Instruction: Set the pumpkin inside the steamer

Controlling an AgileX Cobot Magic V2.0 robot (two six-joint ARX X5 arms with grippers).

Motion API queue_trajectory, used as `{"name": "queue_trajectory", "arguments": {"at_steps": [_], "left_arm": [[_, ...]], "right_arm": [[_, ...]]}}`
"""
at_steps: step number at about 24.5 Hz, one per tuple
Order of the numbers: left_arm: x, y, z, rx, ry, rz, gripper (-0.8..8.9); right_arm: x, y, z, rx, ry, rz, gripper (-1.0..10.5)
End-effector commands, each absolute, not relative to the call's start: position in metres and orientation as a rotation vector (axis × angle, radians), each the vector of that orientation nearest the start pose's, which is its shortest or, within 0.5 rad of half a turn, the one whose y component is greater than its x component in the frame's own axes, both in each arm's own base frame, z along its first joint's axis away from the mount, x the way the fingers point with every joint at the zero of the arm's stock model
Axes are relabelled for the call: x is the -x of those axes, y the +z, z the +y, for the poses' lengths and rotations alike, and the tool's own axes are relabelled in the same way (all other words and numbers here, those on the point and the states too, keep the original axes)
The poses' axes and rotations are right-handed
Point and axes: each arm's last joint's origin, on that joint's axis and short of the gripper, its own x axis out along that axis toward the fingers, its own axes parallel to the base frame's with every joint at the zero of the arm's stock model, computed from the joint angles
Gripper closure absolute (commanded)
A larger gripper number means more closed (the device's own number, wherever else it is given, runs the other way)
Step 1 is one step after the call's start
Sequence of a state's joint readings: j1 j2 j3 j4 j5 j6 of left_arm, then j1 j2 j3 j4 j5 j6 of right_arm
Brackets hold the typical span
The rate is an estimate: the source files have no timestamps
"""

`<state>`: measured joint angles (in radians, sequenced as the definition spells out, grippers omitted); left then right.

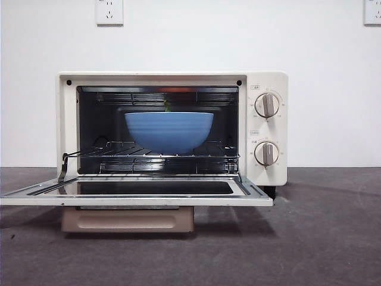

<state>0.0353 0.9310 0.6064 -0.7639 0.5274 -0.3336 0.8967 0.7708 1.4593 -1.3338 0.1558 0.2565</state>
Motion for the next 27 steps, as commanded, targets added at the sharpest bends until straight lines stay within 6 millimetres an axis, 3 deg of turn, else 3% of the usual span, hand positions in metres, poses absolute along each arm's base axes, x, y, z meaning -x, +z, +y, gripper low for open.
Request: {"name": "queue_trajectory", "arguments": {"at_steps": [1,12,19,27], "left_arm": [[-0.164,0.201,-0.005,0.656,-0.229,1.145,8.03],[-0.193,0.166,-0.003,0.726,-0.192,1.26,8.03],[-0.205,0.156,-0.005,0.827,-0.246,1.269,8.03],[-0.21,0.149,-0.01,0.82,-0.262,1.289,8.03]], "right_arm": [[-0.04,0.433,0.045,0.105,0.665,0.617,8.6],[-0.042,0.436,0.052,0.057,0.797,0.556,8.7],[-0.042,0.437,0.053,0.047,0.809,0.55,8.8],[-0.043,0.439,0.054,0.032,0.812,0.534,8.8]]}}
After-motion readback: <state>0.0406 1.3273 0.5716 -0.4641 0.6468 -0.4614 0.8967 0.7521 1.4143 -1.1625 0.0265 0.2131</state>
